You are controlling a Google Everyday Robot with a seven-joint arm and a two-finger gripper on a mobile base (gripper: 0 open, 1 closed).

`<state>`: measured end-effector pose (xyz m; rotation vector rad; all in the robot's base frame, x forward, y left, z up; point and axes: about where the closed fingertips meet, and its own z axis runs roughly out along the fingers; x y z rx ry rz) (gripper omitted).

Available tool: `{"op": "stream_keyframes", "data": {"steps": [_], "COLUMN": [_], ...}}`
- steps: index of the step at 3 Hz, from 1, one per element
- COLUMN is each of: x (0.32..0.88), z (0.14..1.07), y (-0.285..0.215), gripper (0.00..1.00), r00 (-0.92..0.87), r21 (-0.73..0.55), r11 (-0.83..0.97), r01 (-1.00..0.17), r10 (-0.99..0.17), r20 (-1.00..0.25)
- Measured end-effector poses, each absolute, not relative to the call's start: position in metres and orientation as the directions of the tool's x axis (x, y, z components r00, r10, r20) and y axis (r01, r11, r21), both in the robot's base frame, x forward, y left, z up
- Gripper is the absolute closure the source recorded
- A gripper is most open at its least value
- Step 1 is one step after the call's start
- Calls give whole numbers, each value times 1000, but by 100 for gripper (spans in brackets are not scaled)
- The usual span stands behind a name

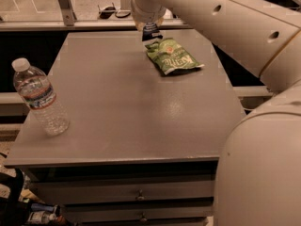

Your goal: Move rxbar blueberry near water bottle

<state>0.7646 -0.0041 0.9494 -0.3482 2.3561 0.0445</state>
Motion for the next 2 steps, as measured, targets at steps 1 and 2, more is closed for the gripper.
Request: {"op": "stream_keyframes", "data": {"steps": [1, 2], "x": [764, 760], "z": [971, 987], "y": [-19, -38], "gripper": [100, 100], "r00": [-664, -653], "r21": [-62, -39], "r11": [961, 949], "r01": [-271, -313], "r10": [-233, -245], "r20": [-710, -716]}}
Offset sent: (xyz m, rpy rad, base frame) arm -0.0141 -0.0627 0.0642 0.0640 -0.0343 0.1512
